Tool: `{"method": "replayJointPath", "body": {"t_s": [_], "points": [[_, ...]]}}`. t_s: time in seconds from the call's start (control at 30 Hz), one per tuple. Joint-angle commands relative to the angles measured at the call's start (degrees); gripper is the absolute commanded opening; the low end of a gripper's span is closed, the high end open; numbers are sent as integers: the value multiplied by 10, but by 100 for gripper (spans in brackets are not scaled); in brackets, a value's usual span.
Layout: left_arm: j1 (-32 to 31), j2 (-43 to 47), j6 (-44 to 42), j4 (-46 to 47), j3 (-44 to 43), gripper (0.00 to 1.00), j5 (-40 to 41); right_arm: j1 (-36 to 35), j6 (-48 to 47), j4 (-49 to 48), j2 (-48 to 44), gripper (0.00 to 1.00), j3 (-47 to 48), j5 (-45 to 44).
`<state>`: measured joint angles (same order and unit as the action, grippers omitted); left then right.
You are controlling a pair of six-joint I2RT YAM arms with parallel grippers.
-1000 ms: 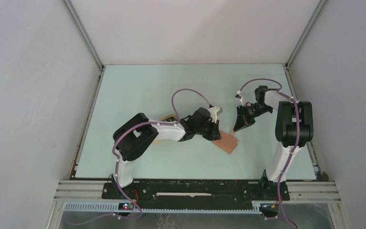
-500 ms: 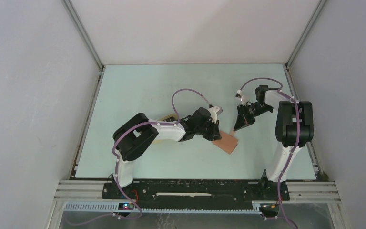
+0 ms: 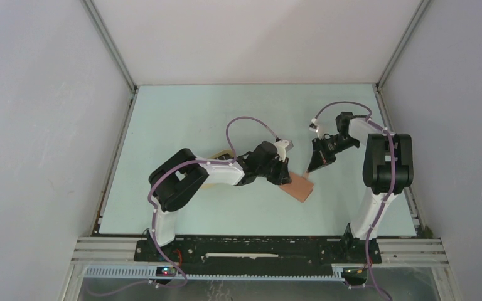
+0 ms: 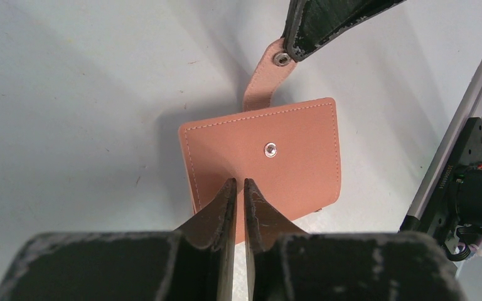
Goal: Put the credit cards into the card holder
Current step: Close the card holder at the center of the board.
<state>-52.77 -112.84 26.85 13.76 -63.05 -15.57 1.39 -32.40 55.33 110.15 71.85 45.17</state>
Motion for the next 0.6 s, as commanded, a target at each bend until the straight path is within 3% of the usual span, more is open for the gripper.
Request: {"method": "replayJointPath", "body": {"t_s": [0.0,0.3,0.57], "points": [[-4,0,-19,1,-11,13,8,-20,-38,11,-62,0,1,18],[15,14,25,82,37,11,-38,-86,-64,-76,-159,0,-79,-48],[30,13,64,149,66,7,-78,-125,-71,-112,-168,0,-108,-125]]}}
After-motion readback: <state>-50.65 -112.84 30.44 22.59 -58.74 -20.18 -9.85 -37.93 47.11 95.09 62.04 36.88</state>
